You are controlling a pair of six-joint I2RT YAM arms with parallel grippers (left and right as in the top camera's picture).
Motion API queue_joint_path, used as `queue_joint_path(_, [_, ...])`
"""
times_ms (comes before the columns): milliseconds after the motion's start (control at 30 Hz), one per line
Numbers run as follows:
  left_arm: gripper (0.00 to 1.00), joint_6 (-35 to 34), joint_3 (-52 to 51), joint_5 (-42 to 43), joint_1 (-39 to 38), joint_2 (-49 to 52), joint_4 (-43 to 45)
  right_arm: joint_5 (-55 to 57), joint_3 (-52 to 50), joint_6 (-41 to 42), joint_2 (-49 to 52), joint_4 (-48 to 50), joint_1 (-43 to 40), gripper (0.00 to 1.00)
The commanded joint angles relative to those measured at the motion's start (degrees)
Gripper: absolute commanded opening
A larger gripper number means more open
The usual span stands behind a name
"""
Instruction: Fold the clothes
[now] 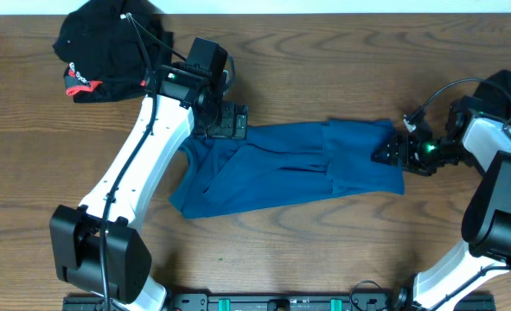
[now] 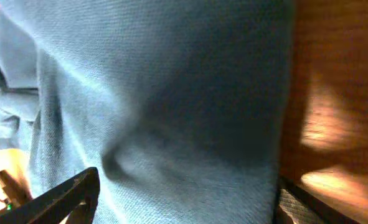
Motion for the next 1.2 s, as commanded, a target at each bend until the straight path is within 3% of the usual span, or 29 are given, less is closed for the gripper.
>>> queue_joint_path(0, [0.98, 0.52, -0.35, -0.48, 0.24, -0.31, -0.11, -0.63, -4.04, -0.24, 0.66, 1.4, -0.35, 0.79])
queue_joint_path(167, [0.98, 0.52, -0.35, -0.48, 0.24, -0.31, -0.11, -3.21, -6.49, 1.64, 0.66, 4.15, -0.35, 0.66])
queue_joint_path(300, [0.98, 0.52, -0.35, -0.48, 0.24, -0.31, -0.15, -3.1, -6.51, 3.17, 0.66, 4.52, -0.33, 0.29])
queue_joint_path(433, [0.98, 0.52, -0.35, -0.48, 0.24, -0.31, -0.37, -0.46, -6.34, 8.26, 0.66, 6.36, -0.33, 0.01])
queue_joint_path(667, [0.98, 0.55, -0.35, -0.5, 0.24, -0.31, -1.29, 7.37, -1.88, 13.55, 0.63, 4.96, -1.77, 0.01])
queue_joint_path(1000, [0.98, 0.55, -0.35, -0.5, 0.24, -0.31, -1.7, 29.31, 14.67, 17.88, 0.63, -8.85, -5.99, 0.01])
queue_joint_path(1167, [0.98, 0.55, -0.35, -0.5, 0.24, -0.31, -1.66, 32.89, 22.8, 18.86, 0.63, -14.91, -6.25, 0.01])
